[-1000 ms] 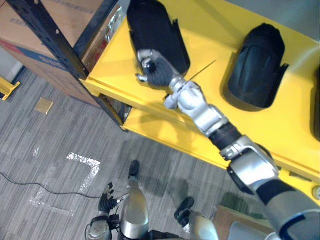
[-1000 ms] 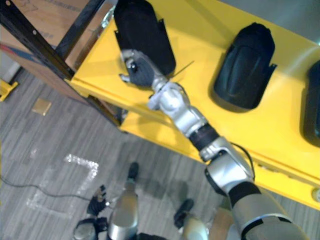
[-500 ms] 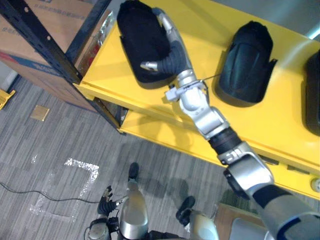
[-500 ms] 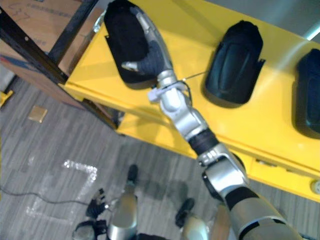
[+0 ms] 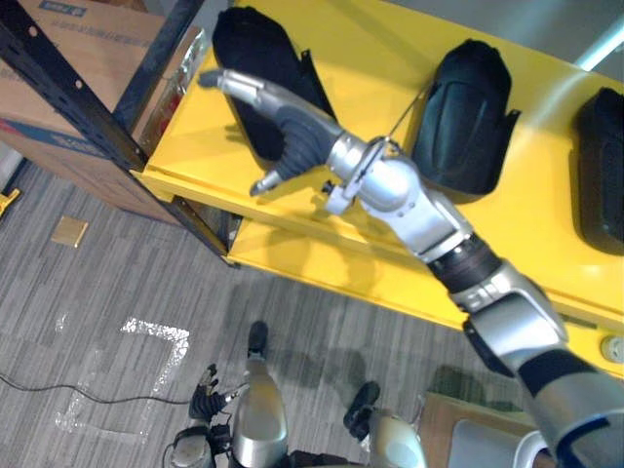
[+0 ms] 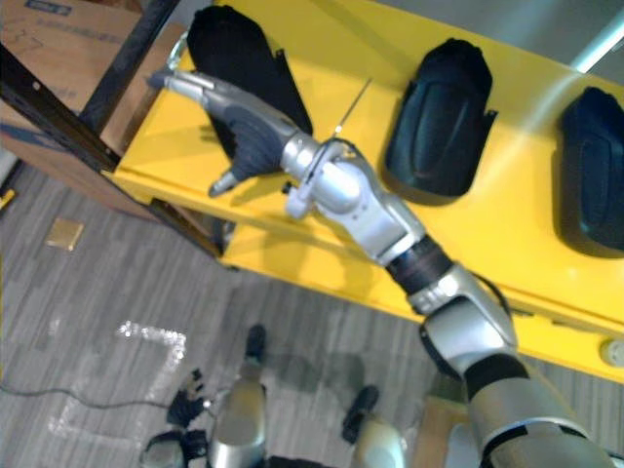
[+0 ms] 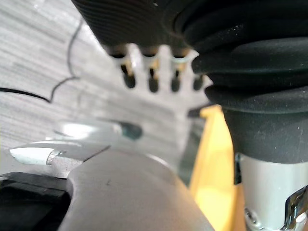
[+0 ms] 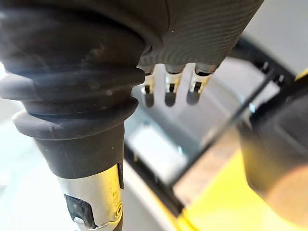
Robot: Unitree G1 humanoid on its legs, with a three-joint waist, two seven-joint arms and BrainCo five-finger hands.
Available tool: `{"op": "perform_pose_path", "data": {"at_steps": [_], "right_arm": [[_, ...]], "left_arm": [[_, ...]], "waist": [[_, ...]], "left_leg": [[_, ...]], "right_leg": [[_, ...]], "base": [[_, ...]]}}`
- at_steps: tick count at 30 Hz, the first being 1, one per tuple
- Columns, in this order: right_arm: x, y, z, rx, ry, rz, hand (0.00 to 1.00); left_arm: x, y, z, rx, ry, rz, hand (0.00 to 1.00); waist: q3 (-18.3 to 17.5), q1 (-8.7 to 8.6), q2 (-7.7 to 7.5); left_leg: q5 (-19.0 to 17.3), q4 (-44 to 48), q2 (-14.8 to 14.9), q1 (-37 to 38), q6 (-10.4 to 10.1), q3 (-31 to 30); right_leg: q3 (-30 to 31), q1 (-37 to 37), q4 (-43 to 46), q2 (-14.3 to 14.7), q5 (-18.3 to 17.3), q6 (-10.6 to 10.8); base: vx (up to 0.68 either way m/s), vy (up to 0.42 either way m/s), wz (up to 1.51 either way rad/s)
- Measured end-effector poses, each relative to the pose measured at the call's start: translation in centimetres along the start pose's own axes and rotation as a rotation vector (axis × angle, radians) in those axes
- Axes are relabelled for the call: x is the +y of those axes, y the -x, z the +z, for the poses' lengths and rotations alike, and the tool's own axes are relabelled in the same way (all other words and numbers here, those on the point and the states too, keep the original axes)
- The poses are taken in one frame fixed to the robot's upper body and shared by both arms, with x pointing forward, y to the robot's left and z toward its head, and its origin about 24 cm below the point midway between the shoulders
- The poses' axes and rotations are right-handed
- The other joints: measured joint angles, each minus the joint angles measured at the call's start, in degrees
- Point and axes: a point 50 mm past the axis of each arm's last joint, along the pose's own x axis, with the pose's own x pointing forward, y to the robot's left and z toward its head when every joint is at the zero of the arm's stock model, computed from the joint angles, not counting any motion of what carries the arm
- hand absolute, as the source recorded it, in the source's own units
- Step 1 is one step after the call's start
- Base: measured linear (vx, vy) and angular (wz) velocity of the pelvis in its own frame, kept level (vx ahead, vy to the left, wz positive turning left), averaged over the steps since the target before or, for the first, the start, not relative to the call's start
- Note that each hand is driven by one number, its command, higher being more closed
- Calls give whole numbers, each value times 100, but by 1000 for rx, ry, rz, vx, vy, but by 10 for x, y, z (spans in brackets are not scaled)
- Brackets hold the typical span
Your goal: Walk over and take plastic housings, then place them on the shelf
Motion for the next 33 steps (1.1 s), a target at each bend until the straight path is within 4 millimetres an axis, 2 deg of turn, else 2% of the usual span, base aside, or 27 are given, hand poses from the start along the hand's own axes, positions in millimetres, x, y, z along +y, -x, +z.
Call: {"op": "perform_pose_path", "data": {"at_steps": [4, 10, 14, 27, 28, 33], "right_arm": [[-4, 10, -11, 60, 52, 40, 0], [-14, 11, -18, 105, 210, -61, 0], [-17, 13, -25, 140, 231, -110, 0], [-11, 24, -54, 264, 203, -50, 0], [-9, 25, -57, 275, 199, -32, 100], [-1, 26, -66, 313, 202, 31, 100]], "left_arm": [[6, -1, 0, 10, -20, 8, 0], [6, -1, 0, 16, -21, 8, 0], [6, -1, 0, 16, -20, 9, 0], [6, -1, 1, 13, -12, 9, 0], [6, -1, 1, 13, -11, 8, 0], [5, -2, 2, 9, -11, 6, 0]], "waist": [[-4, -4, -169], [-10, 2, -179], [-11, 6, -180], [-11, 32, -180], [-11, 36, -180], [-9, 94, -177]], "left_leg": [[1, 0, 35, -25, -2, 35], [3, 0, 37, -33, -5, 100], [5, 0, 38, -35, -8, 108], [15, 1, 33, -147, -16, -1], [22, 1, 31, -180, -13, -16], [28, 1, 29, -213, -13, -23]], "right_leg": [[25, 0, -124, 54, 79, -8], [79, -11, -213, 69, 162, -17], [88, -20, -213, 69, 168, -17], [-16, -57, -211, 72, 161, -23], [-27, -82, -201, 72, 159, -26], [-27, -124, -175, 68, 153, -31]], "base": [[-1, -14, -4], [-18, -1, -4], [0, 0, 0], [0, -11, 4], [-26, -13, 5], [0, 0, 0]]}}
